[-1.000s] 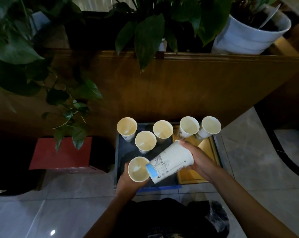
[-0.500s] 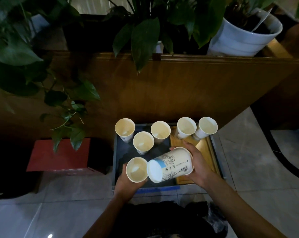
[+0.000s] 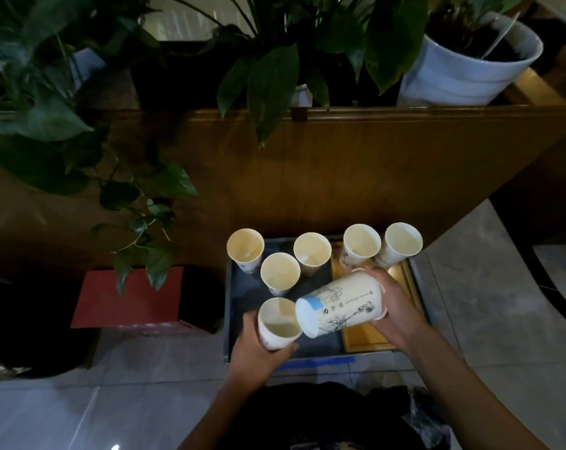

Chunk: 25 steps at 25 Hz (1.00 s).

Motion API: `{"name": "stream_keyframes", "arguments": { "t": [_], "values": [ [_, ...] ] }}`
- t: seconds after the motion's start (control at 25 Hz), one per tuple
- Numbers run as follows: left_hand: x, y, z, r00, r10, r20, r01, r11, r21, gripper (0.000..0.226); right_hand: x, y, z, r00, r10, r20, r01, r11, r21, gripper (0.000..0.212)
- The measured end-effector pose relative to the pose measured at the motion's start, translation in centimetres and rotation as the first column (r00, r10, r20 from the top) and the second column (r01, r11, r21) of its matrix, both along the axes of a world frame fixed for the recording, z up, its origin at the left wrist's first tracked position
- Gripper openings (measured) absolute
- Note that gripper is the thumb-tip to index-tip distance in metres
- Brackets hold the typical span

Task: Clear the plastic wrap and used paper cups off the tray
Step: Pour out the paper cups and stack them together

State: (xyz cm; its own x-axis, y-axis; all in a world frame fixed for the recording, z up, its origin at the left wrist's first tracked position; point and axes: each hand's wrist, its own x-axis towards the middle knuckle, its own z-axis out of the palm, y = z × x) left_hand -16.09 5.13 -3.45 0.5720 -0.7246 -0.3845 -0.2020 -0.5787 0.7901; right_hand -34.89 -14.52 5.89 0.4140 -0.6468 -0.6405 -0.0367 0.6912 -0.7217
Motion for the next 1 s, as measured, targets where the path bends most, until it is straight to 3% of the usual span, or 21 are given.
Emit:
{"name": "stream_keyframes", "arguments": {
  "t": [0.12,0.24,0.4,0.72,0.92,1.0],
  "values": [
    [-0.6,0.6,1.6,0.998,-0.044,0.041,0.046,0.997,-0.066,0.088,-0.2,-0.6,0.0,0.991,-0.135,0.016,0.135,0.991,0.012,0.053],
    [-1.1,0.8,3.0,0.989,-0.124,0.078,0.13,0.988,-0.08,0.092,-0.9,-1.5,0.4,0.981,-0.193,0.004,0.193,0.981,-0.02,0.047],
    [-1.5,0.1,4.0,0.977,-0.18,0.116,0.189,0.979,-0.072,0.091,-1.2,-1.7,0.3,0.995,-0.093,-0.048,0.088,0.993,-0.081,0.04],
    [-2.5,0.4,4.6,0.967,-0.239,0.091,0.241,0.97,-0.015,0.086,-0.6,-0.4,0.9,0.908,0.044,-0.417,-0.178,0.94,-0.29,0.028],
    [-3.3,0.3,5.0,0.943,-0.317,0.105,0.311,0.948,0.064,0.087,-0.2,-0.1,0.9,0.889,0.072,-0.452,-0.251,0.902,-0.351,0.026],
    [-3.5,0.3,5.2,0.933,-0.339,0.119,0.328,0.939,0.103,0.089,-0.1,-0.1,0.9,0.905,0.118,-0.41,-0.254,0.921,-0.295,0.041]
  ]
}}
